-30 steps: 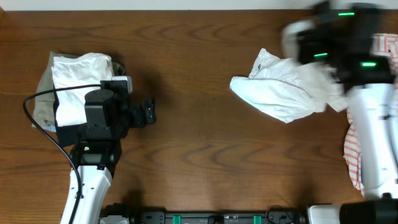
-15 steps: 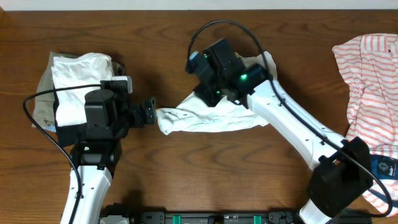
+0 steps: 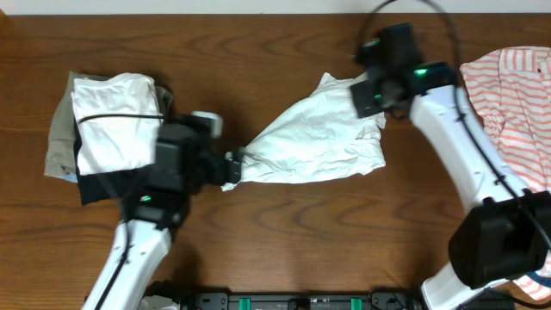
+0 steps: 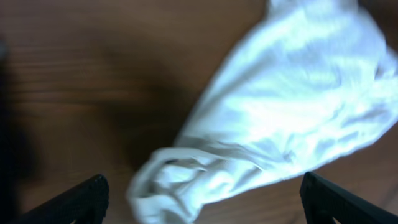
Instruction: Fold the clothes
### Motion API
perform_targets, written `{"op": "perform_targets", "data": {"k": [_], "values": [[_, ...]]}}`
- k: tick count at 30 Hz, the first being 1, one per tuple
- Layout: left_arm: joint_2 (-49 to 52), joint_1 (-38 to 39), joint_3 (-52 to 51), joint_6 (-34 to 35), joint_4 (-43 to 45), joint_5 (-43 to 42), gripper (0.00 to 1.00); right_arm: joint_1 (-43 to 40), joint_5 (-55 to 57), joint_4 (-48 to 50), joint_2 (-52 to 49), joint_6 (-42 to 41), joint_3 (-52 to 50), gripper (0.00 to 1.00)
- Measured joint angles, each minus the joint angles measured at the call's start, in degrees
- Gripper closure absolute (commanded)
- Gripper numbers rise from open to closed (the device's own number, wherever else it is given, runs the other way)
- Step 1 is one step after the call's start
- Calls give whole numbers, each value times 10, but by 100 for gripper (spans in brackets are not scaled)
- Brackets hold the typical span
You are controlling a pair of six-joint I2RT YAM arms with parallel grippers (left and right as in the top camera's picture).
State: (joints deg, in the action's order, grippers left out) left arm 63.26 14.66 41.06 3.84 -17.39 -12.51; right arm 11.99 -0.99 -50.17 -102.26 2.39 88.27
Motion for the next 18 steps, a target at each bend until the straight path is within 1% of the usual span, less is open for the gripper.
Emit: {"op": "perform_targets", "data": {"k": [4,9,14,18], "values": [[54,95,7,-24,0,54,2,-78,2,-35,0,-60,0,36],[148,162,51,-57,3,88,2,-149,7,-75,0,-94,1,36],[235,201,72,-118,7,130,2,-168,7,-89,0,-105,1,36],[268,220,72,-158,9,148,2,-168,6,-90,0,-108,1,35]]}}
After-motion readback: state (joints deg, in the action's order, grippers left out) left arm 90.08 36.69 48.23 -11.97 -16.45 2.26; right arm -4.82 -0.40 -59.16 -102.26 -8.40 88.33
